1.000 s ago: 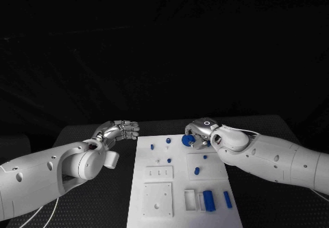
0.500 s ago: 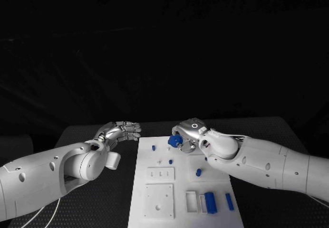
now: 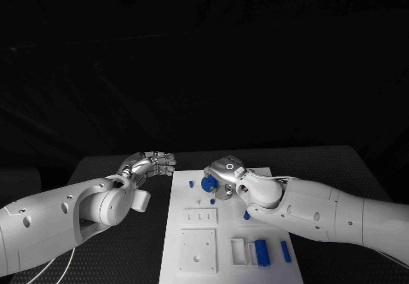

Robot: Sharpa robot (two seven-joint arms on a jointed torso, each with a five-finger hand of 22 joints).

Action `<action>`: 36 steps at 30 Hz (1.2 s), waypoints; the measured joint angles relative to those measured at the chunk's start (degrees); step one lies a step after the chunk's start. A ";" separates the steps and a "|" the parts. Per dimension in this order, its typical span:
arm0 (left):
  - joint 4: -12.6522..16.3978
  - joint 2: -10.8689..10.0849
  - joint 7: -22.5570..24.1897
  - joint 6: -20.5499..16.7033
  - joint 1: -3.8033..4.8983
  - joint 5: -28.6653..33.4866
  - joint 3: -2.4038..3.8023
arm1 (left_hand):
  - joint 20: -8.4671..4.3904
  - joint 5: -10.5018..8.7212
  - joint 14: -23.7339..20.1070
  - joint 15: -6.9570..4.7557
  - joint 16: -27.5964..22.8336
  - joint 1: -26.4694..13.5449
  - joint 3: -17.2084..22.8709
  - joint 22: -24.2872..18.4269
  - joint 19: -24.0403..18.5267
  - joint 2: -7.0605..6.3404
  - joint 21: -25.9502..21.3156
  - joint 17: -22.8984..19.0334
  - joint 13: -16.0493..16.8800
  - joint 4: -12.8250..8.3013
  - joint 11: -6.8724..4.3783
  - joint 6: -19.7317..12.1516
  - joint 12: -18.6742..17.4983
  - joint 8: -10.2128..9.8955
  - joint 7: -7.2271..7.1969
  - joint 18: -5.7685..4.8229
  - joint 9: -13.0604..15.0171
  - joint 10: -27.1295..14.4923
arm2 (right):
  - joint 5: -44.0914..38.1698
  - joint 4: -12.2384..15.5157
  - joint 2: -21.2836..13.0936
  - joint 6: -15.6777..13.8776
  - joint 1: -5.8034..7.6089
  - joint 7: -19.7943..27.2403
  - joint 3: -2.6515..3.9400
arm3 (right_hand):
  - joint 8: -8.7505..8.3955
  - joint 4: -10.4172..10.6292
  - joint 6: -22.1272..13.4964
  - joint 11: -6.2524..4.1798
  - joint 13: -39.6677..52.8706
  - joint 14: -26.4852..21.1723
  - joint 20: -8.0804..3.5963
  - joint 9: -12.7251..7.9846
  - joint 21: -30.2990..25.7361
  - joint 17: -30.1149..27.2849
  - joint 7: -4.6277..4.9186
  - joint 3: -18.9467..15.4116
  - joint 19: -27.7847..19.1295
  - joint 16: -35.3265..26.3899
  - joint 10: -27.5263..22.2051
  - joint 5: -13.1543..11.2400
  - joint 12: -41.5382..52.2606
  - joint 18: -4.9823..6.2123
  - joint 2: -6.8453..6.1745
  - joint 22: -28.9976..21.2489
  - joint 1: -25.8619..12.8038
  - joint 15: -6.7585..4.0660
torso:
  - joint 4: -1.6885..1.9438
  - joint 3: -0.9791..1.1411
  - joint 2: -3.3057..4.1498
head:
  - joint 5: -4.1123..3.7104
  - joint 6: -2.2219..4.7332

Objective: Assemble the parts on the task board

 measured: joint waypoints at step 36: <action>0.08 -0.23 -0.13 0.00 0.03 -0.14 0.05 | 0.00 0.00 0.00 0.00 0.00 -0.23 0.00 -0.03 0.00 -0.23 0.00 0.10 -0.04 0.00 0.00 0.00 0.00 0.00 0.00 0.51 0.01 0.00 | -1.01 -4.45 2.64 0.28 -0.87 -0.04 -0.10 | -0.63 -0.30 0.42 0.03 -0.30 0.11 0.11 -0.07 -0.01 -0.04 -0.17 -0.30 0.08 -0.56 0.19 -0.22 -0.60 0.01 -0.38 0.00 0.08 0.11 | 0.15 -0.13 0.07 | 0.94 -0.43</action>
